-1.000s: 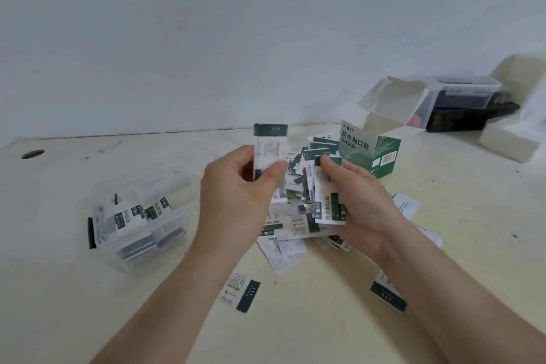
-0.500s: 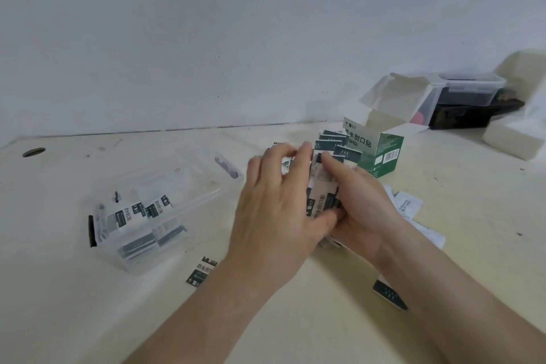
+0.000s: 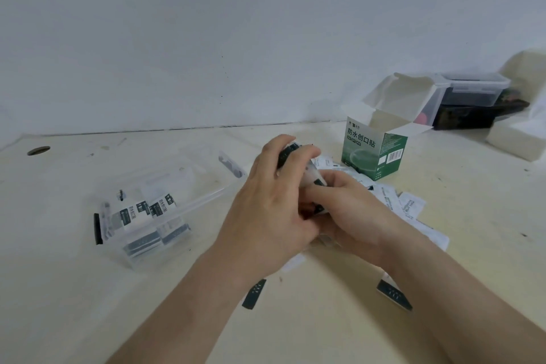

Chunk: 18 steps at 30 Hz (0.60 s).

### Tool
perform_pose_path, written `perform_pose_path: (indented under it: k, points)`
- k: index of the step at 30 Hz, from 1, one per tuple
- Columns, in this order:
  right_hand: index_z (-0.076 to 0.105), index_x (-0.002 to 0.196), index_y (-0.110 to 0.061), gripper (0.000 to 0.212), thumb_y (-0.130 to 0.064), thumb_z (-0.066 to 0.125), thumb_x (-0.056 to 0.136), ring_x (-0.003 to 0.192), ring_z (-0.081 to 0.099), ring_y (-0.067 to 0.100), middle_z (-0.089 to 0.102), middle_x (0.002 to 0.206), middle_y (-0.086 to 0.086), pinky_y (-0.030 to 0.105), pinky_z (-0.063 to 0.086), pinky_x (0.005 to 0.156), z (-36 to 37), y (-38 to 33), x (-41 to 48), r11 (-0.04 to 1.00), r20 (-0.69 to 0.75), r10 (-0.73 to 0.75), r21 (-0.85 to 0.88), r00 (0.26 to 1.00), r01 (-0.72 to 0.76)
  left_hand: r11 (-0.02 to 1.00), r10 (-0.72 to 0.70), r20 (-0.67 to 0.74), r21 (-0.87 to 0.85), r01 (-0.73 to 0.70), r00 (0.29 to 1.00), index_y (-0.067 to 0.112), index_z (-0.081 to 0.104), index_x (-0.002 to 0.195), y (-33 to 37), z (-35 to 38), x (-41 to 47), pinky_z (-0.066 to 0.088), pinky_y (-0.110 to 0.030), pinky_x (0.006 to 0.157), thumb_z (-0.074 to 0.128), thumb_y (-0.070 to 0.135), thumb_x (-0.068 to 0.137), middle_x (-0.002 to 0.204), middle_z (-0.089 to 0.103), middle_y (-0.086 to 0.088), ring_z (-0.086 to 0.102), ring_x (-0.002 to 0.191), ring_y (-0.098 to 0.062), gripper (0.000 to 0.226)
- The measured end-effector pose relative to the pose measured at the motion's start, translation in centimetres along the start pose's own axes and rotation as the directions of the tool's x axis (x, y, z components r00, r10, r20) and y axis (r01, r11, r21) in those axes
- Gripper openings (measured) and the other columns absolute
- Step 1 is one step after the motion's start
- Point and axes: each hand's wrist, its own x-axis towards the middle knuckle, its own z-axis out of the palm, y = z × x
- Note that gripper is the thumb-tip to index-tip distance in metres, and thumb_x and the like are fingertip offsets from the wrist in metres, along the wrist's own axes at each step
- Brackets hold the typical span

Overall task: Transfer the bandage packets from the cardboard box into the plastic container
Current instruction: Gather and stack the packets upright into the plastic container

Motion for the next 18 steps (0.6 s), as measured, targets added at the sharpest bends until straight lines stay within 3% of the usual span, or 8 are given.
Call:
perform_pose_path:
  k: [2, 4, 5, 8, 10, 13, 15, 18]
  points:
    - [0.063, 0.078, -0.014, 0.020, 0.003, 0.055, 0.084, 0.055, 0.047, 0.012, 0.049, 0.062, 0.001, 0.022, 0.040, 0.052, -0.3, 0.2, 0.1, 0.934, -0.133, -0.228, -0.310, 0.965, 0.178, 0.991, 0.004, 0.008, -0.135, -0.003, 1.000, 0.037, 0.042, 0.126, 0.0, -0.4, 0.0, 0.043, -0.016, 0.094, 0.080, 0.026, 0.060, 0.137, 0.031, 0.014, 0.044, 0.120, -0.002, 0.077]
    - [0.066, 0.097, -0.019, 0.030, 0.004, 0.056, 0.079, 0.059, 0.051, 0.007, 0.058, 0.067, -0.008, 0.020, 0.040, 0.056, -0.8, 0.3, 0.3, 0.671, -0.150, -0.502, -0.688, 0.852, 0.275, 0.948, 0.011, 0.057, -0.319, 0.008, 0.998, 0.032, 0.046, 0.124, 0.1, -0.9, 0.1, 0.038, -0.014, 0.099, 0.077, 0.018, 0.062, 0.132, 0.039, 0.013, 0.045, 0.123, -0.003, 0.071]
    - [0.063, 0.106, -0.018, 0.036, 0.002, 0.058, 0.076, 0.065, 0.055, 0.007, 0.063, 0.073, -0.009, 0.022, 0.043, 0.060, -1.1, 0.4, 0.4, 0.562, -0.130, -0.578, -0.779, 0.805, 0.278, 0.893, -0.007, 0.087, -0.448, 0.045, 0.996, 0.029, 0.047, 0.125, 0.2, -1.1, 0.1, 0.039, -0.019, 0.102, 0.075, 0.012, 0.066, 0.129, 0.045, 0.012, 0.046, 0.124, -0.005, 0.068]
    - [0.054, 0.121, -0.015, 0.049, -0.007, 0.059, 0.073, 0.073, 0.060, 0.015, 0.067, 0.087, -0.003, 0.035, 0.049, 0.066, -1.8, 0.1, 0.1, 0.372, -0.037, -0.678, -0.879, 0.734, 0.299, 0.623, -0.144, 0.132, -0.758, 0.193, 0.981, 0.028, 0.049, 0.123, 0.4, -1.8, 0.3, 0.050, -0.024, 0.092, 0.072, 0.011, 0.074, 0.115, 0.061, 0.018, 0.058, 0.114, -0.007, 0.057]
    - [0.050, 0.124, -0.012, 0.053, -0.010, 0.056, 0.072, 0.067, 0.059, 0.020, 0.064, 0.084, -0.004, 0.037, 0.048, 0.058, -1.5, -0.1, 0.0, 0.286, 0.037, -0.714, -0.896, 0.699, 0.339, 0.579, -0.187, 0.110, -0.790, 0.200, 0.976, 0.028, 0.054, 0.121, 0.4, -2.1, 0.7, 0.053, -0.024, 0.083, 0.075, 0.015, 0.075, 0.113, 0.064, 0.014, 0.063, 0.106, -0.010, 0.052]
    - [0.044, 0.117, -0.014, 0.047, -0.005, 0.059, 0.073, 0.054, 0.048, 0.007, 0.048, 0.069, -0.020, 0.025, 0.038, 0.049, -0.6, 0.1, -0.1, 0.314, 0.092, -0.721, -0.840, 0.687, 0.443, 0.549, -0.226, 0.092, -0.810, 0.205, 0.970, 0.023, 0.061, 0.113, 0.6, -2.4, 0.8, 0.057, -0.027, 0.076, 0.080, 0.017, 0.070, 0.103, 0.072, 0.005, 0.069, 0.090, -0.012, 0.047]
    - [0.038, 0.108, -0.018, 0.041, -0.002, 0.058, 0.075, 0.050, 0.043, 0.009, 0.047, 0.061, -0.012, 0.019, 0.029, 0.047, -0.4, 0.3, -0.2, 0.407, 0.078, -0.705, -0.770, 0.705, 0.492, 0.532, -0.275, 0.049, -0.824, 0.195, 0.960, 0.018, 0.066, 0.103, 0.7, -2.5, 0.9, 0.059, -0.031, 0.074, 0.076, 0.019, 0.065, 0.093, 0.073, -0.001, 0.069, 0.082, -0.014, 0.039]
    - [0.033, 0.100, -0.023, 0.038, -0.002, 0.055, 0.077, 0.047, 0.041, 0.015, 0.055, 0.061, 0.007, 0.026, 0.028, 0.046, 0.0, 0.3, -0.3, 0.527, 0.076, -0.626, -0.693, 0.776, 0.492, 0.583, -0.316, -0.008, -0.790, 0.188, 0.949, 0.015, 0.067, 0.092, 0.6, -2.3, 1.0, 0.060, -0.034, 0.067, 0.075, 0.025, 0.064, 0.080, 0.069, -0.002, 0.067, 0.070, -0.014, 0.030]
